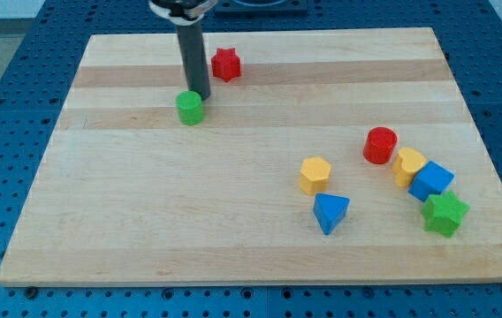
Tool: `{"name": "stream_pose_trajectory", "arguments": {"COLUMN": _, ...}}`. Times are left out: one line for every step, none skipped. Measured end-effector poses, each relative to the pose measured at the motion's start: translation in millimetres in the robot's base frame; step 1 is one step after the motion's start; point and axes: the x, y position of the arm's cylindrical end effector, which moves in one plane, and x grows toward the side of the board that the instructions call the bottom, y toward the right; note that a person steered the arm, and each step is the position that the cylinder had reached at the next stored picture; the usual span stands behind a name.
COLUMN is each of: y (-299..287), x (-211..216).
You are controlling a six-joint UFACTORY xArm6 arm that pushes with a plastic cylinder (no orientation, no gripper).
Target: Push the red star towrads the top left of the board
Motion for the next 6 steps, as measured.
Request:
{"name": "stream_pose_trajectory", "arguments": {"y": 28.0, "x": 13.9}}
{"name": "stream_pose_trajectory", "arguments": {"y": 125.0, "x": 16.9}}
{"name": "stream_pose_trajectory", "arguments": {"y": 126.7, "x": 15.8}}
{"name": "stream_pose_trajectory", "arguments": {"y": 102.3, "x": -43.5}}
{"name": "stream_pose_trajectory", "arguments": {"y": 90.4, "x": -46.4}}
{"name": "stream_pose_trajectory", "arguments": {"y": 53.7, "x": -62.6}}
